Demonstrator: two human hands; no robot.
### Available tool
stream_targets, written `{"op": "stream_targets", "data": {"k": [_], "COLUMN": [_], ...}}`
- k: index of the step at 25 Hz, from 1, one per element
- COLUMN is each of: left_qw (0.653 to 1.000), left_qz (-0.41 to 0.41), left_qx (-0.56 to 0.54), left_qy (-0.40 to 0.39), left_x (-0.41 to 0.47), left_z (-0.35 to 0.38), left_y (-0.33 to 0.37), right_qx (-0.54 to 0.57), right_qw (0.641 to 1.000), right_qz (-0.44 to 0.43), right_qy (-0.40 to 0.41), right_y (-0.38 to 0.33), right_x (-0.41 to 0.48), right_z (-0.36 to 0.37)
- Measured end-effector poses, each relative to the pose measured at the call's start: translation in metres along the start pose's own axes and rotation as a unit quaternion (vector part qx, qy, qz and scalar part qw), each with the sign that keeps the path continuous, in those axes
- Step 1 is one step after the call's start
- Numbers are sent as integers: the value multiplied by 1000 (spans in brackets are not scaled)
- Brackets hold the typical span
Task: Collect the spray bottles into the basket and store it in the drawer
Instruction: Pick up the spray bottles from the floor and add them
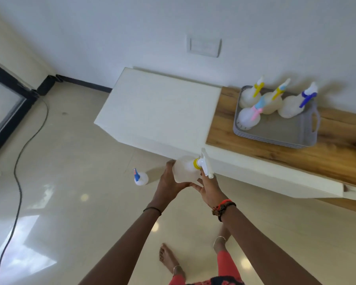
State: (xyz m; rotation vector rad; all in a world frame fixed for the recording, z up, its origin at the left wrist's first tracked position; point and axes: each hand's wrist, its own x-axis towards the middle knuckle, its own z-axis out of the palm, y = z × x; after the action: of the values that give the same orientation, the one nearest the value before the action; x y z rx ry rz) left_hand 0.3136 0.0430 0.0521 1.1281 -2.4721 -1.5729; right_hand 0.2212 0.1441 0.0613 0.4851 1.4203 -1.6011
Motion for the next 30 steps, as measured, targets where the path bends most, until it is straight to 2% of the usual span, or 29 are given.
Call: {"op": "stream_targets", "data": {"k": [6, 14, 21, 30], "left_qw": [999, 993, 983, 964], "left_qz": [-26, -44, -41, -114], "left_qx": [7, -23, -77, -173], "left_qy": [-25, -106, -163, -164], "left_x": [37, 98, 154, 204], "left_z": [99, 196, 240, 291], "left_y": [76, 167, 213, 227], "right_qx": [36, 79, 107, 126], "right_qw": [998, 990, 985, 980], "right_qz": [-3, -12, -41, -29], "right_qy": [52, 113, 129, 152], "right_y": [-77, -162, -220, -243], "right_x": [21, 55, 95, 147], "right_z": [-91, -189, -227, -252]}}
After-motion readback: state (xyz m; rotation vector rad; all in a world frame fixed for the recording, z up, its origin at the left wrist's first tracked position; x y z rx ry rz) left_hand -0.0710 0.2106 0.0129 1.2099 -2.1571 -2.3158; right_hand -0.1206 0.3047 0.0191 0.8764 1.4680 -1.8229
